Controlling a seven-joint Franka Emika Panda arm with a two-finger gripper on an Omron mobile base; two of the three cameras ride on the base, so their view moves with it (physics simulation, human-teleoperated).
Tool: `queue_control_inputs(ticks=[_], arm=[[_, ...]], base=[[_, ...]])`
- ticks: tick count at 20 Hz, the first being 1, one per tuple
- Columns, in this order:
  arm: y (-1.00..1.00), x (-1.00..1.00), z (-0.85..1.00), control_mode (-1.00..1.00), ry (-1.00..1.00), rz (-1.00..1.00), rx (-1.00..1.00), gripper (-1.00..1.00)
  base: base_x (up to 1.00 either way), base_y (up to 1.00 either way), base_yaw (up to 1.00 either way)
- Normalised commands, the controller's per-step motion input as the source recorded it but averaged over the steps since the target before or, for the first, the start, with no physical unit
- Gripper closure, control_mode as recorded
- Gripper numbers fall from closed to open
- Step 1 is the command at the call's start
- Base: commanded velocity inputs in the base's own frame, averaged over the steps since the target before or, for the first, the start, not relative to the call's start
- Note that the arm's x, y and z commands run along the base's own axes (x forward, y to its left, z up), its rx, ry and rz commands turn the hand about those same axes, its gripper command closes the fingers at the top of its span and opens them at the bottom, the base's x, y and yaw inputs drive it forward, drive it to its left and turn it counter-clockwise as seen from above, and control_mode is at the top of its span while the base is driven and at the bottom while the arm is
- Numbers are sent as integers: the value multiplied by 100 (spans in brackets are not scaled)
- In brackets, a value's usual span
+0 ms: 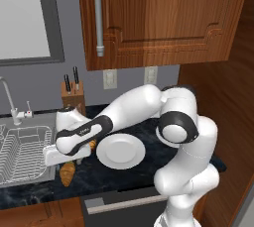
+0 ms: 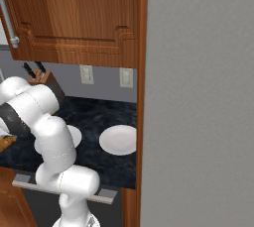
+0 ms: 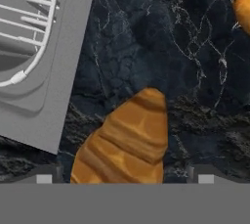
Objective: Place the pastries on the plates.
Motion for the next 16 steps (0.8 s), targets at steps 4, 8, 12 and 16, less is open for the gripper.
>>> queue_control_inputs(ticks=[4, 8, 12, 16], arm=[[0, -1, -37, -100, 0, 0, 0, -100], [0, -4, -34, -100, 0, 0, 0, -100], [1, -3, -21, -100, 0, 0, 0, 100], [-1, -3, 0, -100, 2, 0, 0, 100]], base=[[0, 0, 0], [0, 0, 0], [0, 0, 0], [0, 0, 0]])
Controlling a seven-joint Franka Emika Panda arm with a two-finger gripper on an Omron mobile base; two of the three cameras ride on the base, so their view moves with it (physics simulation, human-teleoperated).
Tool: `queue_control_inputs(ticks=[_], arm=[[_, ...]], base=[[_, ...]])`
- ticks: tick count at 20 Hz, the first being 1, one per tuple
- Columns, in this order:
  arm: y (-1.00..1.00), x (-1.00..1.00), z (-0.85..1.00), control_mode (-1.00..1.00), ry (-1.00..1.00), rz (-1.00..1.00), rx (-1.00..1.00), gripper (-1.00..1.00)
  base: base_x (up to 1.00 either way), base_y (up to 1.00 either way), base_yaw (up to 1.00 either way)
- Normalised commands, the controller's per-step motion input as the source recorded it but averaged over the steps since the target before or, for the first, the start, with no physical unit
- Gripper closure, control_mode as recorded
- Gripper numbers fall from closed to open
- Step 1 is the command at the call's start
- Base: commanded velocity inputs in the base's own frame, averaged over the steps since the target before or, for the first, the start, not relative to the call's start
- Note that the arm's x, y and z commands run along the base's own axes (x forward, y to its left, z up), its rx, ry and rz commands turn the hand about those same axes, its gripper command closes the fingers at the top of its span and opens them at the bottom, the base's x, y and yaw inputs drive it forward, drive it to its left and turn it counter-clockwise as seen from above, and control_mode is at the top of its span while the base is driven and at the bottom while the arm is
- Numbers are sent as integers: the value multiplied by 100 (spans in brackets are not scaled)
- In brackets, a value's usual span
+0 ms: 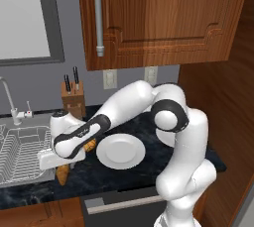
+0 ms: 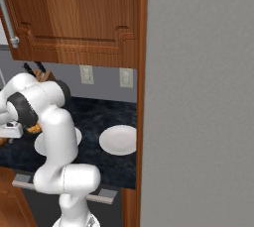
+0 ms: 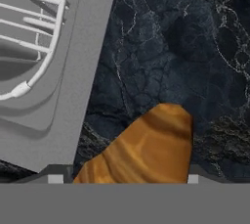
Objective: Place the pastries on the plates.
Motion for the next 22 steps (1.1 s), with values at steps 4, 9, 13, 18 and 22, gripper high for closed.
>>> queue_control_inputs(ticks=[4, 9, 13, 18, 22], arm=[[-7, -4, 8, -100, 0, 0, 0, 100], [-43, -17, 62, -100, 1, -1, 0, 100], [-67, -23, 70, -100, 5, -4, 0, 100], [-79, -4, 11, -100, 10, -3, 0, 100], [-73, -4, 0, -100, 1, -1, 0, 100]], base=[[0, 0, 0], [0, 0, 0], [0, 0, 0], [0, 0, 0], [0, 0, 0]])
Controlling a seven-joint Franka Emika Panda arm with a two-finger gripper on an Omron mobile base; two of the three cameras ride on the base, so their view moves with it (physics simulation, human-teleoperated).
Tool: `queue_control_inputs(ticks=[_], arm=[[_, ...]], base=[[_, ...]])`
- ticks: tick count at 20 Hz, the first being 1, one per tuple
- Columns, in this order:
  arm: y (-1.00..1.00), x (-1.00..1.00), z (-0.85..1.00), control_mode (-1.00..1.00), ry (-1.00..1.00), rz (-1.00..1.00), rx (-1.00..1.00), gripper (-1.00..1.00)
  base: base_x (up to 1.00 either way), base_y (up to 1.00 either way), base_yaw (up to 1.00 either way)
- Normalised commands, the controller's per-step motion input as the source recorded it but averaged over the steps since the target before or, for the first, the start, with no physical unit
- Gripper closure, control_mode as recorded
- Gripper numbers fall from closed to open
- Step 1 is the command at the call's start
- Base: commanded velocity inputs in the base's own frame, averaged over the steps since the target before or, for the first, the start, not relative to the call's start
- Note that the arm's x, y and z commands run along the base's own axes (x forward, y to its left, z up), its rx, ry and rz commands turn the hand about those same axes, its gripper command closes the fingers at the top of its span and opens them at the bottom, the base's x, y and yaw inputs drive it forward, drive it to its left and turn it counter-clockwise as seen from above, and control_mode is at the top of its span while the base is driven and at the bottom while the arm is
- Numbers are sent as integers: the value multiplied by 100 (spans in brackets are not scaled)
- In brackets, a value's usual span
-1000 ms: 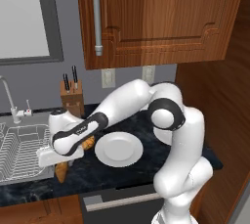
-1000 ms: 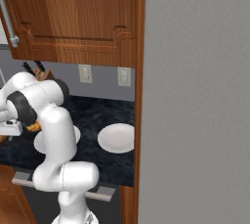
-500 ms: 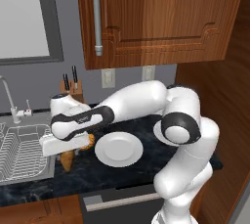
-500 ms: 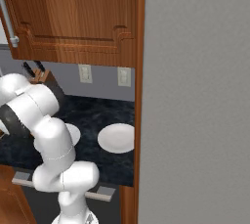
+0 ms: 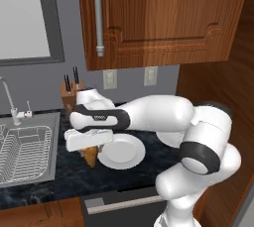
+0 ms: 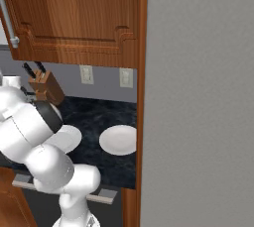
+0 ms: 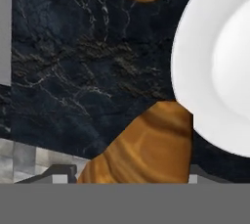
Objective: Place the pastries on the plates.
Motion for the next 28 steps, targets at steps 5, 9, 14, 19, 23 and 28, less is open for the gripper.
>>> queue_control_inputs(ticks=[5, 9, 14, 19, 23, 28], arm=[[-71, -1, 0, -100, 2, 0, 0, 100], [-43, 3, 0, -100, 0, 0, 0, 100], [-48, 0, 0, -100, 0, 0, 0, 100], [-53, 1, 0, -100, 2, 0, 0, 100], [-55, 7, 0, -100, 3, 0, 0, 100], [-58, 16, 0, -100, 5, 0, 0, 100]], base=[[0, 0, 0], [0, 0, 0], [0, 0, 0], [0, 0, 0], [0, 0, 0], [0, 0, 0]])
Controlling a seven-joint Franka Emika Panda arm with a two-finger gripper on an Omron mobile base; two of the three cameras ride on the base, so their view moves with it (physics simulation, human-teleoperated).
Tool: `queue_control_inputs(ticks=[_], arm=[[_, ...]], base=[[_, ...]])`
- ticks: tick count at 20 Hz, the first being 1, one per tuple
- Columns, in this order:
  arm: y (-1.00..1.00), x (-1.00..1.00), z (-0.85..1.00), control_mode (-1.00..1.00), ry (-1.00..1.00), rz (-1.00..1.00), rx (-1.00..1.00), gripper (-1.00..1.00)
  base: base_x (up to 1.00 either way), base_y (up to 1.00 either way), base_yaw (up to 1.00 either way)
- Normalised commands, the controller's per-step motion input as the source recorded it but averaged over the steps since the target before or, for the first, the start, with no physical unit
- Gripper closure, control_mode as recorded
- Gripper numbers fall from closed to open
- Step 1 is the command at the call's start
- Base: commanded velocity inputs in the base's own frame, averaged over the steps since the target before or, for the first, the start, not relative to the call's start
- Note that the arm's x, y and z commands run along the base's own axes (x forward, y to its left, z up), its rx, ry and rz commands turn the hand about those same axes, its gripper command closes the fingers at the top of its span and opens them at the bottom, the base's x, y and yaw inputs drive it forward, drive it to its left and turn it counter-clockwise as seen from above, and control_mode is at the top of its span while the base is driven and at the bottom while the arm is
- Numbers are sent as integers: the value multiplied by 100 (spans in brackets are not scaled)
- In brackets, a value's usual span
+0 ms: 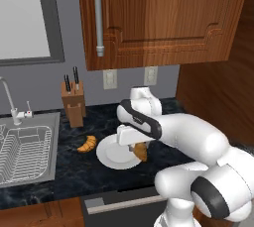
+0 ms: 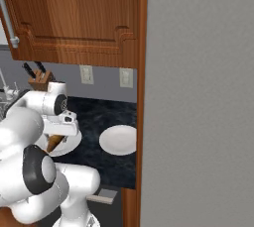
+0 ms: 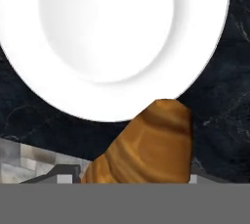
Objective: Place the pastries on the plates.
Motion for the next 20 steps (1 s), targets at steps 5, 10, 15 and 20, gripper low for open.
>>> queue_control_inputs(ticks=[5, 10, 15, 20], arm=[[-50, 32, 0, -100, 6, 0, 0, 100], [-42, 41, 0, -100, 4, 0, 0, 100], [-39, 37, 0, -100, 3, 0, 0, 100], [-36, 26, -5, -100, 0, 0, 0, 100]], base=[[0, 0, 0], [0, 0, 0], [0, 0, 0], [0, 0, 0]])
